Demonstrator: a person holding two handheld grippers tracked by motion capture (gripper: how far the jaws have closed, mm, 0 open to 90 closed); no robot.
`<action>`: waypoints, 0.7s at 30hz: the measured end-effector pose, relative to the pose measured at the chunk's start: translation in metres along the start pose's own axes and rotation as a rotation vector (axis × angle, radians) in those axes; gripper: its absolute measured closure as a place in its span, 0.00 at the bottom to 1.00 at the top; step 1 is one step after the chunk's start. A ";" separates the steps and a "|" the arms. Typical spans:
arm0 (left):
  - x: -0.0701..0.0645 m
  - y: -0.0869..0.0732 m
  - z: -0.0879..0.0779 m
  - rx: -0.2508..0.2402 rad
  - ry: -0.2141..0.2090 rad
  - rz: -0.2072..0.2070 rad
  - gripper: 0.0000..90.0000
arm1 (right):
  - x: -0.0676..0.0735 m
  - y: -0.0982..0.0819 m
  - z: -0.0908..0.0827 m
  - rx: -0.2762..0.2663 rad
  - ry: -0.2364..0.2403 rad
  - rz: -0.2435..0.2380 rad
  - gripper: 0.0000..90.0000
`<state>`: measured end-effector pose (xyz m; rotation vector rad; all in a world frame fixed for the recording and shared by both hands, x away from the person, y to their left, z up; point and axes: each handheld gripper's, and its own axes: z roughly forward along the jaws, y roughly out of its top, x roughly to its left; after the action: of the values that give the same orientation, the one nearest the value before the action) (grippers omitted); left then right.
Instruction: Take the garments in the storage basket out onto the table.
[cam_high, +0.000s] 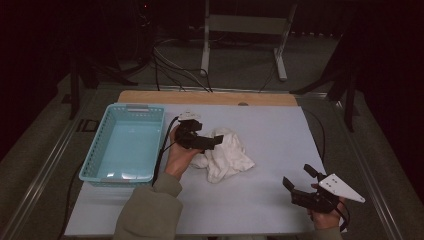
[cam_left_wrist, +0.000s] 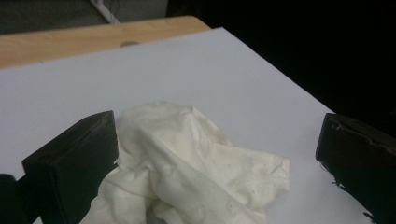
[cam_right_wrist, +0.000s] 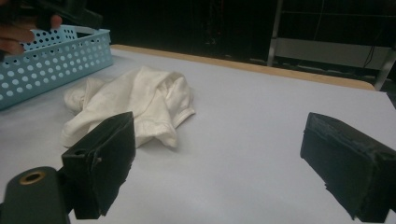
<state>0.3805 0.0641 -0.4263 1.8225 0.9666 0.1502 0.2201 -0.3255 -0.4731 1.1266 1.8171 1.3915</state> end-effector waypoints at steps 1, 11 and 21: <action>0.000 0.001 -0.003 -0.014 0.009 0.001 0.00 | 0.000 0.000 0.000 0.000 0.000 0.000 0.12; 0.010 -0.004 -0.039 -0.097 0.045 0.001 0.00 | 0.000 0.000 0.000 0.000 0.000 0.001 0.12; 0.019 -0.014 -0.082 -0.162 0.112 0.036 0.00 | 0.000 0.000 0.000 0.000 -0.003 0.001 0.12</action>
<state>0.3440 0.1382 -0.4053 1.6974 0.9704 0.3461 0.2197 -0.3254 -0.4731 1.1285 1.8146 1.3900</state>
